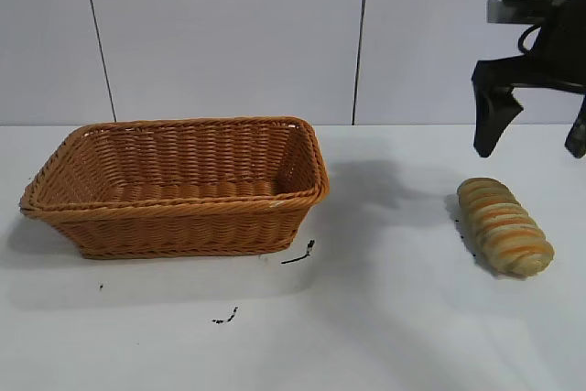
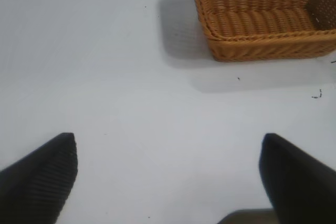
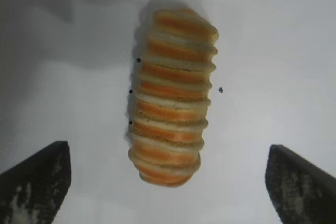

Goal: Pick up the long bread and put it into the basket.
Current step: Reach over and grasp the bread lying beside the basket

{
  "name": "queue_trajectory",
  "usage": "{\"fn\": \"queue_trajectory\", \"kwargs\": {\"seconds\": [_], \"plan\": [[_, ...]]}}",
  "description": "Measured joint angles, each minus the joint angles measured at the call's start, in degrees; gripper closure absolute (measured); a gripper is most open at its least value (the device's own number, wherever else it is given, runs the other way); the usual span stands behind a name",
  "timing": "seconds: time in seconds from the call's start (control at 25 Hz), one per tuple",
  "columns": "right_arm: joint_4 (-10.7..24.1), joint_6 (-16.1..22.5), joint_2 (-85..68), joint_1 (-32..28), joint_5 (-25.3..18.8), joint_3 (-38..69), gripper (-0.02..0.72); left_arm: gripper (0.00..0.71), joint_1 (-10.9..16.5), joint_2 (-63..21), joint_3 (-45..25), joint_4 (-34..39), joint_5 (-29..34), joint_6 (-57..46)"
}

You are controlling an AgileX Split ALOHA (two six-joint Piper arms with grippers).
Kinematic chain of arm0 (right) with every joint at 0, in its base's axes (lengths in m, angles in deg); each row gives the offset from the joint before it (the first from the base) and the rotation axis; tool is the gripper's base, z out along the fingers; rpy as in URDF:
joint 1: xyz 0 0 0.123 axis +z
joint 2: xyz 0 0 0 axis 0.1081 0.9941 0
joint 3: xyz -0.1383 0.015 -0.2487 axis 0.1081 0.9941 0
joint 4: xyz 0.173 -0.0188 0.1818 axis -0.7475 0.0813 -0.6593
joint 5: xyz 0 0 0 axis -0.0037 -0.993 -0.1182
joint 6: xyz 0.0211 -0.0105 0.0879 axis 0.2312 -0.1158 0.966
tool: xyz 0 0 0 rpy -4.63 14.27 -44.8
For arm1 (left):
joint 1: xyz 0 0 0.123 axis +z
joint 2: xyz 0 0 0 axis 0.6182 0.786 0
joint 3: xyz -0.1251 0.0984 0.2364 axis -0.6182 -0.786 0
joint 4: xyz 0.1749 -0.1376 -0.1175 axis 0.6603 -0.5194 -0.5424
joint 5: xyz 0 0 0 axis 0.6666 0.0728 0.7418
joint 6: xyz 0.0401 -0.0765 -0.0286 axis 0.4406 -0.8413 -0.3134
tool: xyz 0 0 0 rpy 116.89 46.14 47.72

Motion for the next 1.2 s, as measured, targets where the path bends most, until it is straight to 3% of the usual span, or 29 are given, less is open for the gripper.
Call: {"fn": "queue_trajectory", "kwargs": {"seconds": [0.32,1.2], "plan": [[0.0,-1.2,4.2,0.0,3.0,0.0,0.013,0.017,0.0,0.0,0.0,0.0,0.0,0.0],[-0.2,-1.3,7.7,0.0,4.6,0.0,0.013,0.017,0.0,0.0,0.0,0.0,0.0,0.0]]}}
